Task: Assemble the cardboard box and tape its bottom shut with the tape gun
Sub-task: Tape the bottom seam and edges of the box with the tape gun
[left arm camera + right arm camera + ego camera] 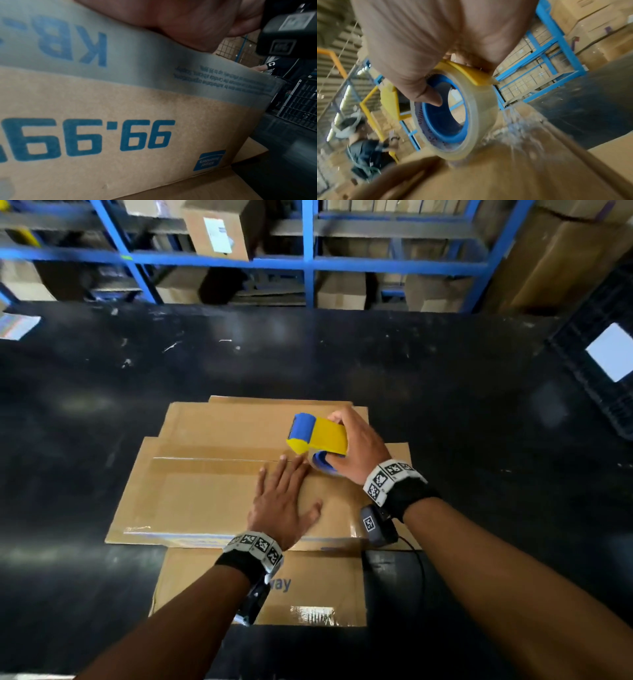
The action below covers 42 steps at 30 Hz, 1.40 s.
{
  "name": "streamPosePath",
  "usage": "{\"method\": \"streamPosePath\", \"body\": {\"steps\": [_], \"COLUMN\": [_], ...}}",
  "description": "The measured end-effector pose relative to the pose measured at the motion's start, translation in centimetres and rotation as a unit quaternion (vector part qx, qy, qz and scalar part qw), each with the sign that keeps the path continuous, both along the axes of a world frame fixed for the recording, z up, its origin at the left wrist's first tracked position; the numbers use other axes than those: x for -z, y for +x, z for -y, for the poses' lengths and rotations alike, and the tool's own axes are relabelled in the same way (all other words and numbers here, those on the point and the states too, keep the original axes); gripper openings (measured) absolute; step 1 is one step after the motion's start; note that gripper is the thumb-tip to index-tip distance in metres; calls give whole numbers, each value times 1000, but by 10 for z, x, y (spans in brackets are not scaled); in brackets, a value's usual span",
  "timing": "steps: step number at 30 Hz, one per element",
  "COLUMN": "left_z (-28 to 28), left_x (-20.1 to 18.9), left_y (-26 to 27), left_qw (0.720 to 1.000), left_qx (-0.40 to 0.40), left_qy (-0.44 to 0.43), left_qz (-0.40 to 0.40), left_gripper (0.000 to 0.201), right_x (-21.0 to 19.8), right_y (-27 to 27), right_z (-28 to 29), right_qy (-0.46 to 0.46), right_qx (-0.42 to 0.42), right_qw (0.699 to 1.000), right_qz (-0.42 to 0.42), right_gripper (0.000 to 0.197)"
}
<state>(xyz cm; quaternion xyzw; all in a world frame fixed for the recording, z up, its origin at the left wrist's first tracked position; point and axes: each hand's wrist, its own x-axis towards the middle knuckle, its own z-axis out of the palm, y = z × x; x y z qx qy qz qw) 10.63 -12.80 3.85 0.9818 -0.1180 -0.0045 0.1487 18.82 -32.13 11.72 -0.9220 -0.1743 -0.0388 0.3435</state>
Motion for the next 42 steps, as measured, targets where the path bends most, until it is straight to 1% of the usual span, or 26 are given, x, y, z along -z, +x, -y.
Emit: {"method": "streamPosePath", "body": {"steps": [2,4,6,10,13,15,18,20,23,26,28,30,32,34,36,38,42], "left_z": [-4,-17,-42,-119,-165,-175,-170,-170,-173,-183,-196,-216,-236,-251,-258,-258,-253], "left_x": [0,-1,-7,-13,-10,-6,-5,-7,-9,-17,-25,-31,-34,-37,-45,-56,-71], "left_y": [3,5,4,12,16,14,14,15,17,19,22,26,31,39,48,57,71], "left_qw": [999,996,994,993,992,992,992,990,989,987,980,959,918,877,849,817,762], "left_qx": [6,3,-25,-99,-117,-107,-117,-128,-132,-135,-145,-158,-168,-193,-209,-219,-212], "left_qy": [-43,-92,-108,-62,-5,29,22,8,-8,-44,-94,-208,-340,-425,-472,-518,-582], "left_qz": [-2,-16,-17,-11,-42,-55,-50,-56,-67,-80,-98,-109,-114,-117,-114,-124,-187], "left_gripper": [80,80,80,83,85,84,87,89,92,98,95,88,80,64,47,36,30], "right_x": [11,16,18,16,12,8,-4,-12,-24,-27,-22,-13,-7,-4,-4,-4,-5], "right_y": [-4,-6,-7,-6,0,5,12,16,18,19,19,19,21,25,29,32,37], "right_z": [-2,2,7,5,-3,-9,-26,-52,-105,-157,-183,-197,-202,-200,-198,-198,-201], "right_qy": [-47,-63,-72,-92,-116,-116,-82,-49,8,18,15,15,8,-13,-40,-54,-72], "right_qx": [-3,5,13,13,10,13,24,16,-45,-77,-87,-87,-76,-76,-82,-85,-101], "right_qw": [999,997,997,996,993,993,995,998,998,996,995,995,996,996,995,994,990], "right_qz": [21,31,27,13,0,-18,-43,-48,-47,-39,-44,-44,-38,-37,-41,-47,-62], "right_gripper": [59,57,55,55,52,49,52,60,63,62,64,66,65,63,63,63,65]}}
